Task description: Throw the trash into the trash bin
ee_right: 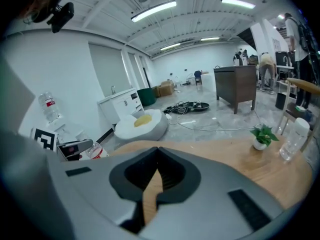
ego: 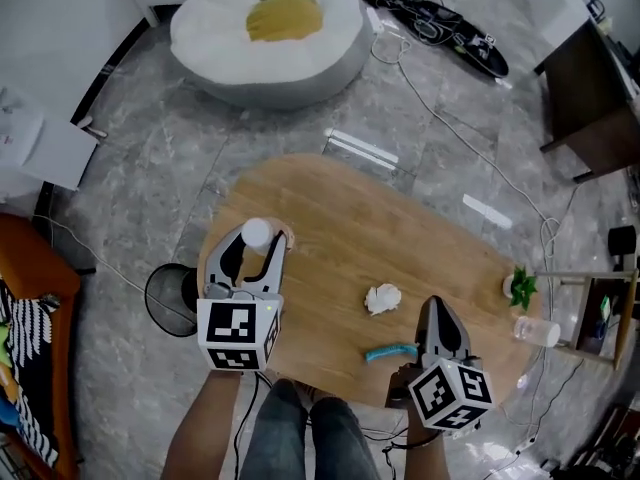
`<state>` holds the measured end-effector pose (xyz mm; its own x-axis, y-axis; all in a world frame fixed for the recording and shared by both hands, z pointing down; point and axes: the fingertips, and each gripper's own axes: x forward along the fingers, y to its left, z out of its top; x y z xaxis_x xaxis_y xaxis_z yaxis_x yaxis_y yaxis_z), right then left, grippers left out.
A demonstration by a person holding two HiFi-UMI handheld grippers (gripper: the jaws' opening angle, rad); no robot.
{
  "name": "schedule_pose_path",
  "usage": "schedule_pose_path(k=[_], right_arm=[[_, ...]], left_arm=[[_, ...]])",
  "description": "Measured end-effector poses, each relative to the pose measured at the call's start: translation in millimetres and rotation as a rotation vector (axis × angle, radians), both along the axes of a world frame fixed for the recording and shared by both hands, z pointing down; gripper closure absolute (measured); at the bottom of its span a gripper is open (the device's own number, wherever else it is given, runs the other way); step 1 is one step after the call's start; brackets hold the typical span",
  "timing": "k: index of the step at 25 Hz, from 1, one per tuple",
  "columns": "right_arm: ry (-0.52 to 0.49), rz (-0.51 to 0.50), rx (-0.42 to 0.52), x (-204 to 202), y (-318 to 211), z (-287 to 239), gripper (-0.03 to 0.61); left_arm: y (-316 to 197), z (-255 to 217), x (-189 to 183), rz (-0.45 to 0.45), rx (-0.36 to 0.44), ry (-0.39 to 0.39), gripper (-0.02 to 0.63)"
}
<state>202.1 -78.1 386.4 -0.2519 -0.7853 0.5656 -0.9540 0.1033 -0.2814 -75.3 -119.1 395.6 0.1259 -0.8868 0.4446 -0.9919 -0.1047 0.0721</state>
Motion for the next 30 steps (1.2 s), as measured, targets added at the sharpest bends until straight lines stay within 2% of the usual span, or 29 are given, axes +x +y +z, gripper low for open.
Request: schedule_pose_path(k=[3,12,20,24,30], right_arm=[[-0.023,-0.061,0.006,-34,3,-7,0.578],[-0.045,-0.397,0.033,-167,11,-24,0.577],[-0.058,-0.584,0.031,-279,38,-38,0.577],[-0.026,-0.656,0.018,-319,50,-22,0.577],[0.047,-0.727,-0.007,-358,58,17,0.577]], left_arm=[[20,-10,-27,-0.067,0.010,0.001,0.430],[118,-33,-131,-0.341,0.012,-0.021,0.428],[209,-37,-231,-0.558,-0.016,-0.029,0.428],[232,-21,-267,-0.622,-0.017,-0.005,0.428],[246,41,-295,-0.631,-0.070,0.026,0.428]])
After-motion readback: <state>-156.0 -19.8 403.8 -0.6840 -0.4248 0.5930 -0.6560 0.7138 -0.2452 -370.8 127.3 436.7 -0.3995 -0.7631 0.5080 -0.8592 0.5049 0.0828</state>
